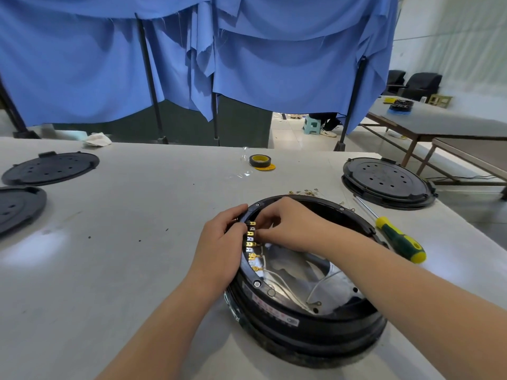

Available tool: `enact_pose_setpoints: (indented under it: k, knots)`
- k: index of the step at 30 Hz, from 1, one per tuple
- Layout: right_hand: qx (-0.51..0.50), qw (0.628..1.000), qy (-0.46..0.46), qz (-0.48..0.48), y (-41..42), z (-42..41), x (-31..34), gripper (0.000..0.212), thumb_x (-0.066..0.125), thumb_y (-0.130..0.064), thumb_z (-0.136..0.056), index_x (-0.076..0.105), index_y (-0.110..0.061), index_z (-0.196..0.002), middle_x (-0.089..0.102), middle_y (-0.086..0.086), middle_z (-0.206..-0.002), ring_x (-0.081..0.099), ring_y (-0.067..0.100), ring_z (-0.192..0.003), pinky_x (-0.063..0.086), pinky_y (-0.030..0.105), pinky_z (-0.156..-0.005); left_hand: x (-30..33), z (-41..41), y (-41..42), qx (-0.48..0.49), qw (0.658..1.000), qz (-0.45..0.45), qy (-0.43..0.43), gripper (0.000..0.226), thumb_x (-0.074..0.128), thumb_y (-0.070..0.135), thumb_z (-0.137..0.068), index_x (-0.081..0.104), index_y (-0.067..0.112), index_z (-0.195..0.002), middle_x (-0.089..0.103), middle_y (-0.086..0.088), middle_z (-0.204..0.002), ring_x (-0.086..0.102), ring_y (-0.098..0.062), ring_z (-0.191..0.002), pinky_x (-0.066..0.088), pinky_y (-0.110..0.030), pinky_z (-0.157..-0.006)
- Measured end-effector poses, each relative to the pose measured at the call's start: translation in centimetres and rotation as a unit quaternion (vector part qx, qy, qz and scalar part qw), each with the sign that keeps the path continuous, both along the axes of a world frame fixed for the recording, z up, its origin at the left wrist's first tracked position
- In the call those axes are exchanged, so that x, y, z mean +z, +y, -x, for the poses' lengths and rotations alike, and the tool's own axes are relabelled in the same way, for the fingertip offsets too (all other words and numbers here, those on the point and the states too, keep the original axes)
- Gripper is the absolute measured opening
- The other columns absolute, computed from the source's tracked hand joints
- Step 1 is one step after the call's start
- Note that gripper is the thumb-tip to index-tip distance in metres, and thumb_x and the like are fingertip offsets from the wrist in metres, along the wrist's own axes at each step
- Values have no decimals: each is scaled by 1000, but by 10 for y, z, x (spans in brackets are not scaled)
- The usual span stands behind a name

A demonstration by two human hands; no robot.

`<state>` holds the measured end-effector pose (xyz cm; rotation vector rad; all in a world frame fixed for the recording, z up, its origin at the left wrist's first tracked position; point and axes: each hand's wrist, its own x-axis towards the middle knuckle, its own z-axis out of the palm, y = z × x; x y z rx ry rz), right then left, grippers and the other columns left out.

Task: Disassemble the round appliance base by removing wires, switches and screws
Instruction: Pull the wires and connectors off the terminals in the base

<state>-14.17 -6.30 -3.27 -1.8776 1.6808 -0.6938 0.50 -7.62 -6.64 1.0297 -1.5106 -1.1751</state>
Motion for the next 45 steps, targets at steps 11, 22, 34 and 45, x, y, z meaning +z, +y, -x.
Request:
enact_pose_setpoints:
  k: [11, 22, 34, 45]
  knots:
    - [-7, 1000, 7, -17, -2, 0, 1, 9, 71, -21, -79, 72, -26, -72, 68, -9, -63, 59, -7, -52, 40, 6, -48, -2, 1, -2, 3, 1000, -9, 2, 41, 47, 1, -90, 62, 16, -125, 65, 0, -120, 60, -10, -108, 46, -17, -82]
    - [-10, 999, 34, -26, -3, -3, 3, 9, 70, -22, -81, 69, -24, -73, 67, -7, -68, 60, 5, -65, 48, 20, -63, -2, 2, -3, 5, 1000, -2, 0, 42, 46, -2, -89, 63, 16, -123, 66, 0, -119, 60, -11, -107, 49, -9, -75]
    - [-12, 998, 24, -51, -7, -4, 1, 15, 63, -12, -80, 68, -23, -71, 64, -9, -66, 57, 5, -63, 48, 19, -62, -2, 2, -3, 3, 1000, -4, 7, 42, 46, -2, -89, 61, 13, -125, 65, -4, -121, 60, -16, -111, 47, -19, -86]
    - [-24, 996, 30, -80, -12, -4, 0, 23, 61, -10, -79, 62, -26, -64, 60, -8, -64, 54, 8, -62, 44, 22, -57, -3, 1, -3, 4, 1000, -9, 1, 42, 46, -1, -89, 62, 15, -124, 66, -4, -121, 60, -15, -110, 48, -23, -88]
